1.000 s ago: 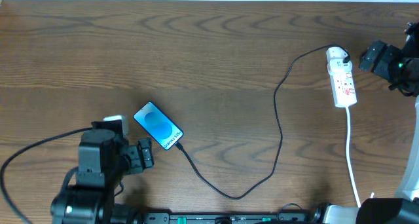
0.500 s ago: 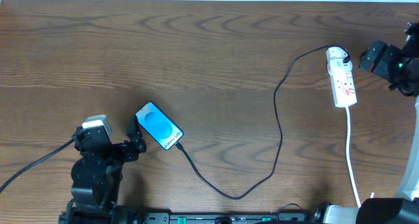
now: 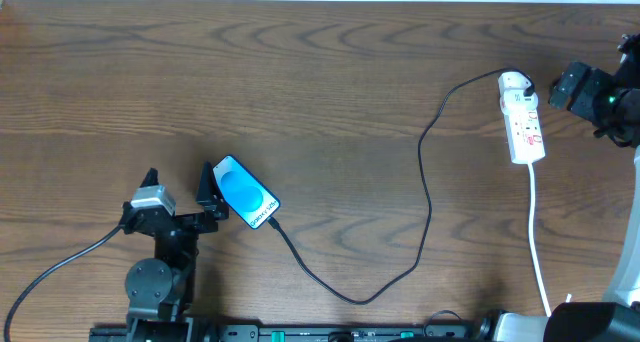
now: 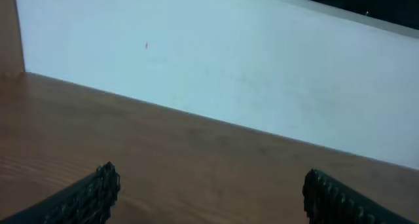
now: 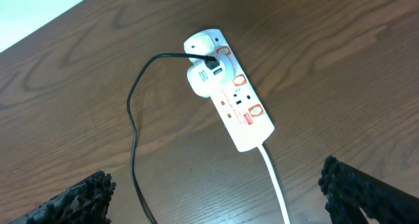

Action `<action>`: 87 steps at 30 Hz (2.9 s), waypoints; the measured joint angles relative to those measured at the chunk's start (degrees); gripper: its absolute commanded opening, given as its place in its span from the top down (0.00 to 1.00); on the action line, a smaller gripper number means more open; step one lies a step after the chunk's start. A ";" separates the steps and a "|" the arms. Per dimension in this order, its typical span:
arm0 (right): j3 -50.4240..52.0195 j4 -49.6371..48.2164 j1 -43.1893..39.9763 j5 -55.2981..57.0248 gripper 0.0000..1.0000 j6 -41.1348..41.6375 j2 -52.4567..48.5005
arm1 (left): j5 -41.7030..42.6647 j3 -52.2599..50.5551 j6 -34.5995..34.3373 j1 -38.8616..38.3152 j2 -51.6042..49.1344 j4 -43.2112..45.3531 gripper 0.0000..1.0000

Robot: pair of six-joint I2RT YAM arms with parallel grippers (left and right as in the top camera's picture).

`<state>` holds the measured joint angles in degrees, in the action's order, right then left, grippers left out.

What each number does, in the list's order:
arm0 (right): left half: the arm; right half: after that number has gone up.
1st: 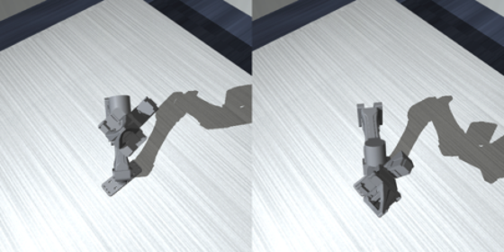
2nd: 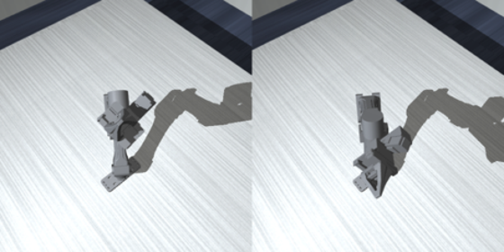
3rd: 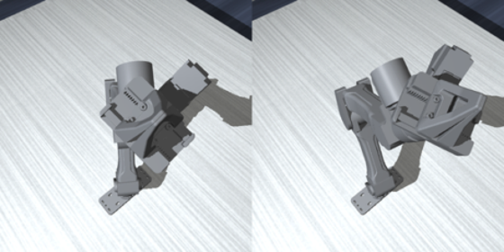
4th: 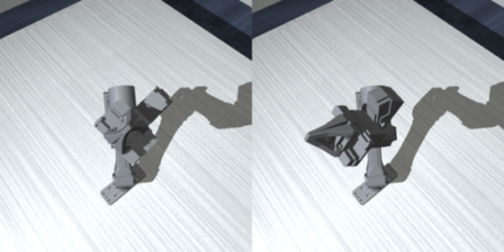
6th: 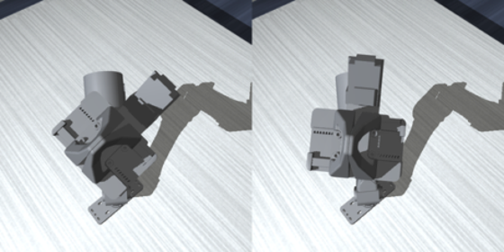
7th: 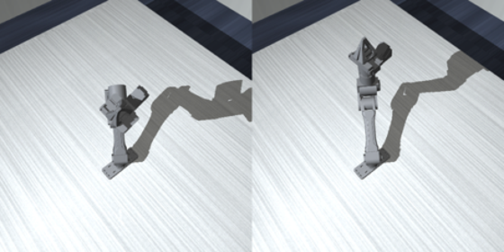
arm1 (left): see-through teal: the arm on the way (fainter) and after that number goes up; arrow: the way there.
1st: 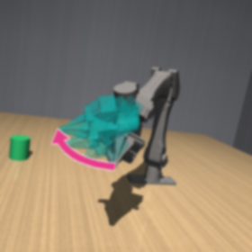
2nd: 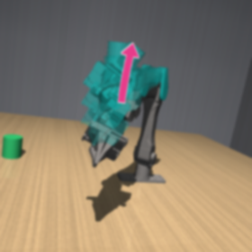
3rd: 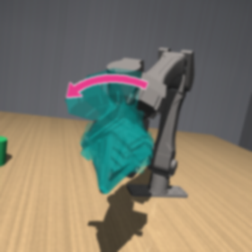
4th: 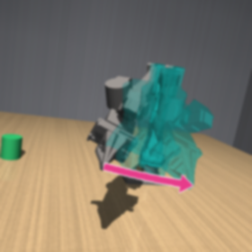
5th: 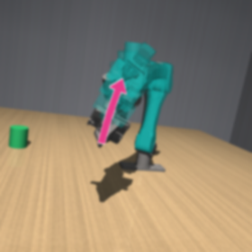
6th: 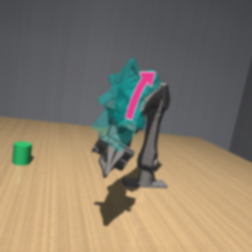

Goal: Plug charger to phone and switch on socket

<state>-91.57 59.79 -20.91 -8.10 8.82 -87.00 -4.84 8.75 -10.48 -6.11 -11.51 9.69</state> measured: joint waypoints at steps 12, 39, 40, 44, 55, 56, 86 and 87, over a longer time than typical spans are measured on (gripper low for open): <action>0.00 0.00 0.00 0.00 0.01 0.00 0.00 | 0.00 -1.77 0.00 2.84 1.70 2.97 0.08; 0.02 0.00 0.00 0.00 0.01 0.00 0.00 | 0.70 -8.02 0.28 4.24 10.93 -10.32 0.08; 0.02 0.00 0.00 0.00 0.01 0.00 0.00 | 1.16 -7.96 0.70 4.24 10.93 -10.49 0.08; 0.02 0.00 0.00 0.00 0.01 0.00 0.00 | 3.04 -7.69 3.43 4.24 10.93 -10.99 0.08; 0.02 0.00 0.00 0.00 0.01 0.00 0.00 | 3.41 -7.65 4.76 4.24 10.93 -11.17 0.09; 0.02 0.00 0.00 0.00 0.01 0.00 0.00 | 3.43 -7.65 4.79 4.42 10.93 -11.17 0.09; 0.02 0.00 0.00 0.02 0.01 0.00 0.00 | 8.15 -7.54 15.23 7.48 10.93 -11.61 0.08; 0.02 0.00 0.00 0.00 0.01 0.00 0.00 | 8.31 -7.54 15.52 7.50 10.93 -11.61 0.08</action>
<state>-91.55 59.79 -20.91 -8.10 8.82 -87.00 3.46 1.21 5.04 1.39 -0.58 -1.91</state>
